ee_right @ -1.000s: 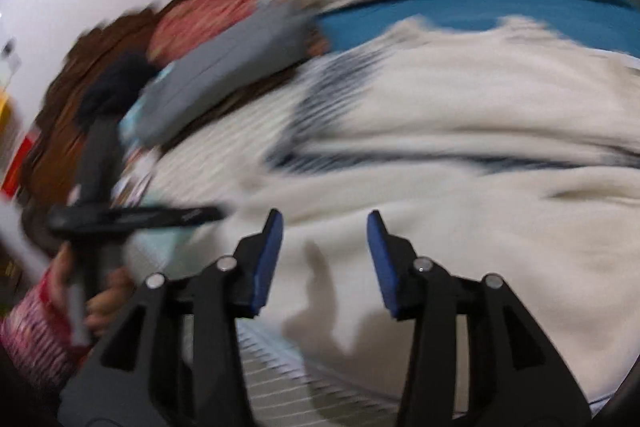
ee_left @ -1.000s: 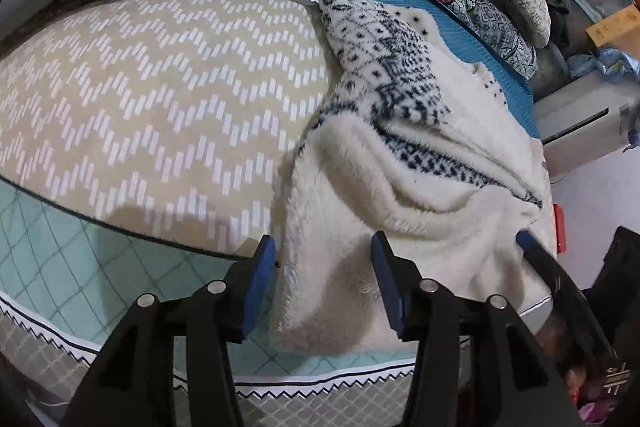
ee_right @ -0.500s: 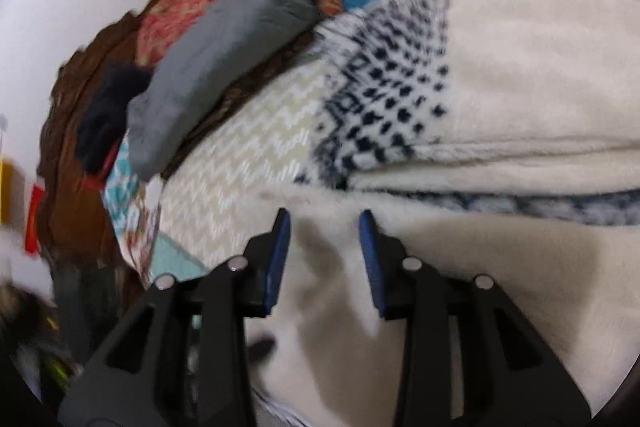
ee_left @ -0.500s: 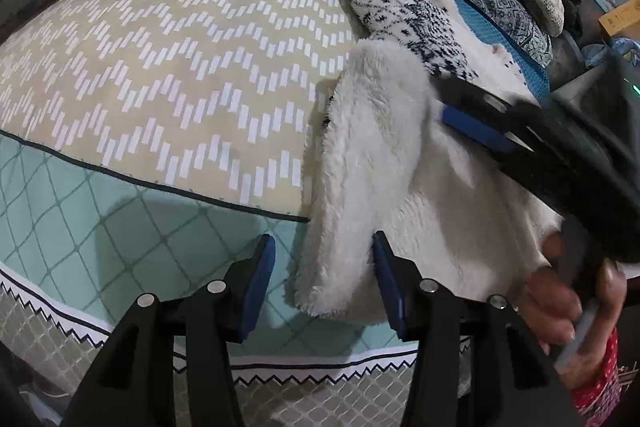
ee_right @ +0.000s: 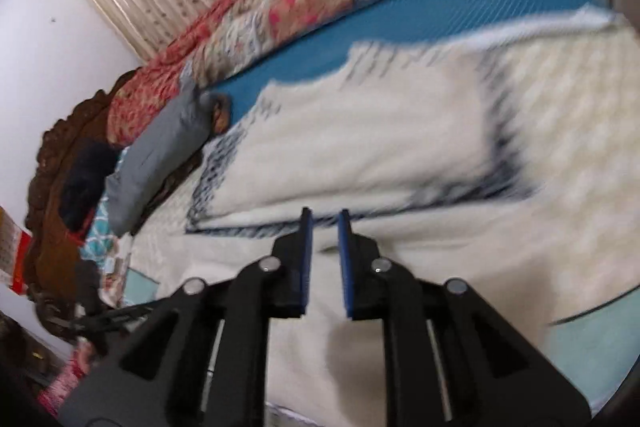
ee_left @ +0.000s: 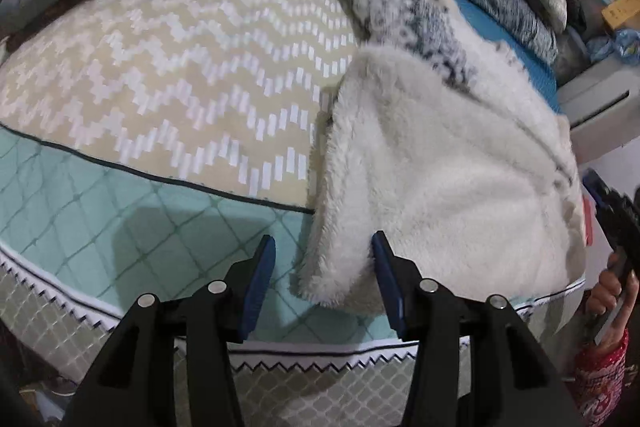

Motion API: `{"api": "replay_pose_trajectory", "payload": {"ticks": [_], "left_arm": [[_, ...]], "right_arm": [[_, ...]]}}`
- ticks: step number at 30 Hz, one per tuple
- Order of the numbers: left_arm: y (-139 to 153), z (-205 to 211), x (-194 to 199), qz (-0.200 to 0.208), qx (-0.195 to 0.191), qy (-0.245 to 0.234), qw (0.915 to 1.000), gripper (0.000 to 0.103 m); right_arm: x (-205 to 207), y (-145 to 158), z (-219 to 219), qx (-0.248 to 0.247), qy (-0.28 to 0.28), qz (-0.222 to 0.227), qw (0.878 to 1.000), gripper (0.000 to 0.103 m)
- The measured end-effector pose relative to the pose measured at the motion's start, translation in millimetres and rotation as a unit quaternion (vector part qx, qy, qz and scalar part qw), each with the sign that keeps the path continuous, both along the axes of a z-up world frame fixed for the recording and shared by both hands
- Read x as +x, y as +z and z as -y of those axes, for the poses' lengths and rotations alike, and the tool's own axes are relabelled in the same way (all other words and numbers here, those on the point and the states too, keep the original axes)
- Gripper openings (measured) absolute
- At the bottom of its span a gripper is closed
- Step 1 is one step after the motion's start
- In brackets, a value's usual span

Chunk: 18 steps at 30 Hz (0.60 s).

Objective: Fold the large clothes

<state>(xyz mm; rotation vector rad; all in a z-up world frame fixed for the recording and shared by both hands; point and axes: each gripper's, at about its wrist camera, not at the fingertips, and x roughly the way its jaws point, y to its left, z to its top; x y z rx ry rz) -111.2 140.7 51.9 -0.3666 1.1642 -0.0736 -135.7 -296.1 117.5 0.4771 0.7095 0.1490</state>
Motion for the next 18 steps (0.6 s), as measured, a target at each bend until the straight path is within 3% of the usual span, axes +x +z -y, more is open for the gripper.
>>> {"api": "replay_pose_trajectory", "payload": {"ticks": [4,6,7,10,13,14,15,16,18], "left_arm": [[43,11,0,0.078,0.019,-0.003,0.9968,0.0],[60,31,12,0.103,0.031,-0.031,0.9938,0.0],[62,40,18,0.105,0.035,-0.044,0.9929,0.0],[54,73,44,0.093,0.061,-0.077,0.9909,0.0],[26,87,67,0.054,0.092,-0.07,0.9918,0.0],[19,87,73,0.043,0.099,-0.063,0.9922,0.0],[11,84,76,0.033,0.105,-0.057,0.9923,0.0],[-1,76,79,0.017,0.113,-0.044,0.9925,0.0],[-11,65,79,0.012,0.091,-0.033,0.9952,0.0]], "right_arm": [[-18,0,12,-0.1,-0.016,-0.033,0.994,0.034],[-23,-10,13,-0.117,-0.012,-0.042,0.992,0.045],[-23,-16,9,-0.125,-0.006,-0.047,0.991,0.052],[-17,-29,4,-0.15,0.0,-0.047,0.988,0.052],[-9,-34,-15,-0.142,0.024,-0.035,0.989,0.052],[-5,-39,-23,-0.149,0.033,-0.044,0.987,0.049],[0,-47,-31,-0.171,0.04,-0.063,0.982,0.025],[4,-51,-36,-0.191,0.038,-0.077,0.978,0.008],[7,-51,-35,-0.188,0.023,-0.069,0.979,0.007]]}}
